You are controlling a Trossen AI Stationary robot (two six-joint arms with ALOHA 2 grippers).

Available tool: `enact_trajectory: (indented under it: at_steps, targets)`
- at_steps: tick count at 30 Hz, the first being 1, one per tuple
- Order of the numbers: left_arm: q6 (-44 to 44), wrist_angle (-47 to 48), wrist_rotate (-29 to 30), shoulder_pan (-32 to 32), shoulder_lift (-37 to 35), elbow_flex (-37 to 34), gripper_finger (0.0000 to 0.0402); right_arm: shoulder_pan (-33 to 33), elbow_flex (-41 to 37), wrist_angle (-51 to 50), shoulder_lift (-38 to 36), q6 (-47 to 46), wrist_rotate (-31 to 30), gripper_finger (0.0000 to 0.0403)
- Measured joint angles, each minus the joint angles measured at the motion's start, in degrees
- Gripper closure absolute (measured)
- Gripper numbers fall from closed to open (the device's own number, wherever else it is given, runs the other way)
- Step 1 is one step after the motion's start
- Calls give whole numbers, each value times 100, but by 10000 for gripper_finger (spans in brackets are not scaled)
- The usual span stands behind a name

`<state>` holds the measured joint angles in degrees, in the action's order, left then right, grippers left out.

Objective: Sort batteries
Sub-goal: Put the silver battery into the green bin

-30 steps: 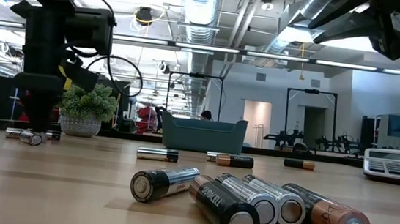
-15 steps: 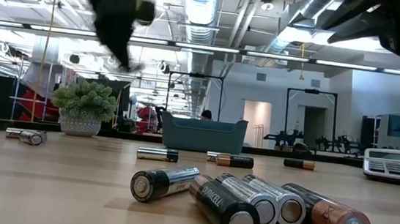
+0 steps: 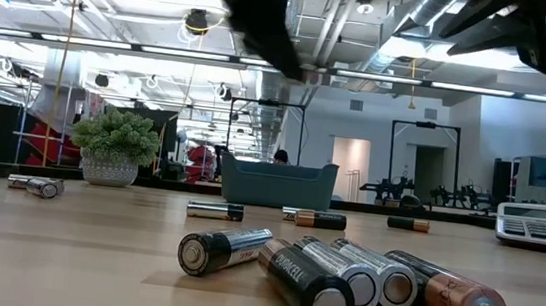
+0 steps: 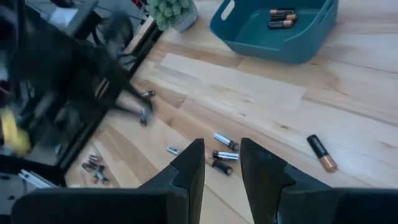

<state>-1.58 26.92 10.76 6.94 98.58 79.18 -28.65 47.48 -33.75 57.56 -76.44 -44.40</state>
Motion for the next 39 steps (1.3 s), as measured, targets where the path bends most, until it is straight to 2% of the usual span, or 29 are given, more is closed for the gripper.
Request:
enact_trajectory:
  at_steps: [4, 11, 18, 23, 27, 36, 39]
  targets:
    - [467, -614, -52, 222, 1000, 779, 367, 102, 0, -5, 2, 39, 0, 285]
    - [1013, -1722, -1112, 386, 2596, 2206, 366, 155, 0, -8, 2, 54, 100, 285]
    - [1018, -1940, -1652, 501, 3990, 3930, 365, 37, 0, -1, 4, 292, 205, 285]
    - [1005, -2128, -1941, 605, 4708, 4911, 365, 12, 0, 8, 4, 457, 316, 285]
    - [918, -2343, -2034, 628, 4958, 5266, 365, 7, 0, -9, -18, 496, 422, 285]
    - [474, -2608, -2298, 621, 5084, 5267, 365, -19, 2, -13, -26, 503, 568, 285]
    - [409, -2508, -2304, 615, 5067, 5267, 347, -19, 2, -7, -26, 496, 568, 285]
